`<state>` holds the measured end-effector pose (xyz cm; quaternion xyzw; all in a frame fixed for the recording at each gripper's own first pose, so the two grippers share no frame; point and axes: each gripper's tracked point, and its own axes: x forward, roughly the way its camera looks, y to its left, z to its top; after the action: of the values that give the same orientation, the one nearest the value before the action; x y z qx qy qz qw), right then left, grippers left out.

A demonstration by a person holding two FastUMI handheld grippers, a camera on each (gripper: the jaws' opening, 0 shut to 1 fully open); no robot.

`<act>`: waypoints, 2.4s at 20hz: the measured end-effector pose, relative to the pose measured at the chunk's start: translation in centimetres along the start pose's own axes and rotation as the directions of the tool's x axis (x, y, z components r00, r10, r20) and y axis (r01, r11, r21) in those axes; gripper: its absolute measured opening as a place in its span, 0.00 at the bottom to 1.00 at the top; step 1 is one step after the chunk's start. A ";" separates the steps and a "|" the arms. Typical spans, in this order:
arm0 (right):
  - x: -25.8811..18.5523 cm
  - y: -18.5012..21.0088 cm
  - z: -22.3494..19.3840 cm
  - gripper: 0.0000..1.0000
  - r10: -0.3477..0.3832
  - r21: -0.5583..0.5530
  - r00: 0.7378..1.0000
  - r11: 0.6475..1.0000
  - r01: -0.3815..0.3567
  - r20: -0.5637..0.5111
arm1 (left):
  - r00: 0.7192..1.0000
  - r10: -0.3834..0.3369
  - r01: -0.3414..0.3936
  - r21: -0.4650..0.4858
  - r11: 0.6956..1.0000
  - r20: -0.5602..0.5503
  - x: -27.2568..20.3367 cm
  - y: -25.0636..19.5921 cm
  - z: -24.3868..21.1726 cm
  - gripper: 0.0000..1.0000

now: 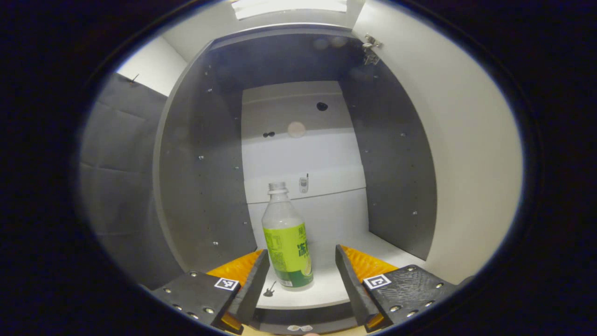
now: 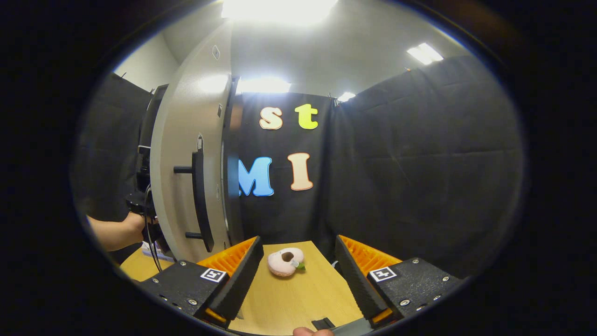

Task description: Open the cabinet door with the right hand, grasp the bottle in the cabinet with the left hand and place it on the coaster, then close the cabinet door with the right hand.

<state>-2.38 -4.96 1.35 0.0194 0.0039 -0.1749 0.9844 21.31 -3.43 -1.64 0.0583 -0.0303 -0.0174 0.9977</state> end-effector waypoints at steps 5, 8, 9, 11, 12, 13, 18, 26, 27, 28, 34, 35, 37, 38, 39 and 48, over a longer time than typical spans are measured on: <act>0.4 1.8 -0.9 0.95 -0.018 -0.014 1.000 1.000 0.018 -0.021 | 0.999 0.028 -0.028 -0.021 0.999 -0.019 3.2 1.9 -1.2 0.83; 0.8 2.0 -1.4 0.95 -0.058 -0.029 0.998 0.998 0.057 -0.028 | 0.999 0.024 -0.025 -0.015 1.000 -0.027 4.7 2.5 -2.0 0.85; 0.9 2.3 -1.6 0.96 -0.062 -0.025 0.998 0.998 0.061 -0.033 | 0.999 0.019 -0.020 -0.019 1.000 -0.026 5.3 2.3 -2.2 0.81; 1.2 2.6 -2.0 0.95 -0.074 -0.017 0.996 0.997 0.073 -0.045 | 0.999 0.020 -0.020 -0.014 1.000 -0.026 6.3 2.4 -2.5 0.85; 1.3 2.6 -2.0 0.95 -0.082 -0.016 0.996 0.997 0.081 -0.046 | 1.000 0.015 -0.015 -0.013 1.000 -0.027 6.6 2.2 -2.7 0.81; 1.3 2.8 -2.0 0.95 -0.091 -0.014 0.995 0.996 0.090 -0.046 | 0.999 0.004 -0.004 -0.011 1.000 -0.033 6.9 1.9 -3.0 0.81; 1.4 3.7 -2.8 0.95 -0.103 -0.001 0.993 0.995 0.103 -0.053 | 0.999 -0.020 0.019 -0.016 1.000 -0.037 7.0 1.6 -3.1 0.68; 1.6 3.4 -2.4 0.95 0.000 0.018 1.000 1.000 0.000 -0.005 | 1.000 0.015 -0.015 -0.024 1.000 0.000 7.1 1.9 -2.4 0.72; 1.6 3.0 -2.6 0.95 0.023 0.023 1.000 0.999 -0.023 -0.009 | 1.000 0.029 -0.028 -0.019 0.999 0.006 6.9 2.1 -2.1 0.72; 1.5 2.6 -2.8 0.95 0.046 0.030 0.999 0.999 -0.045 -0.019 | 0.999 0.040 -0.039 -0.016 0.999 0.013 6.8 2.1 -1.8 0.72; 1.1 0.1 -3.5 0.95 0.141 0.056 0.990 0.989 -0.139 -0.029 | 0.993 0.102 -0.103 0.014 0.995 0.062 5.3 1.9 -1.5 0.72; 0.9 -0.2 -3.9 0.95 0.153 0.054 0.987 0.987 -0.151 -0.038 | 0.991 0.116 -0.117 0.011 0.993 0.068 5.1 1.7 -1.3 0.72; 0.5 -0.4 -4.5 0.95 0.189 0.051 0.981 0.981 -0.187 -0.047 | 0.984 0.165 -0.167 0.021 0.986 0.066 4.9 1.9 -1.3 0.72; 0.1 -0.5 -5.1 0.95 0.208 0.044 0.977 0.978 -0.206 -0.056 | 0.979 0.191 -0.193 0.027 0.981 0.075 4.8 1.7 -1.0 0.72; -0.2 -0.6 -5.7 0.95 0.226 0.035 0.972 0.974 -0.224 -0.066 | 0.975 0.206 -0.209 0.027 0.978 0.083 4.4 1.0 -0.7 0.72; -1.3 -0.9 -12.7 0.95 0.329 0.032 0.918 0.943 -0.331 -0.221 | 0.952 0.295 -0.302 0.105 0.947 0.076 4.4 1.7 -0.8 0.72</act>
<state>-3.93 -4.87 -11.34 0.0365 0.1117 -0.0032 0.9931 25.83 -1.81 -1.99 0.1098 -0.0693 0.1340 0.9824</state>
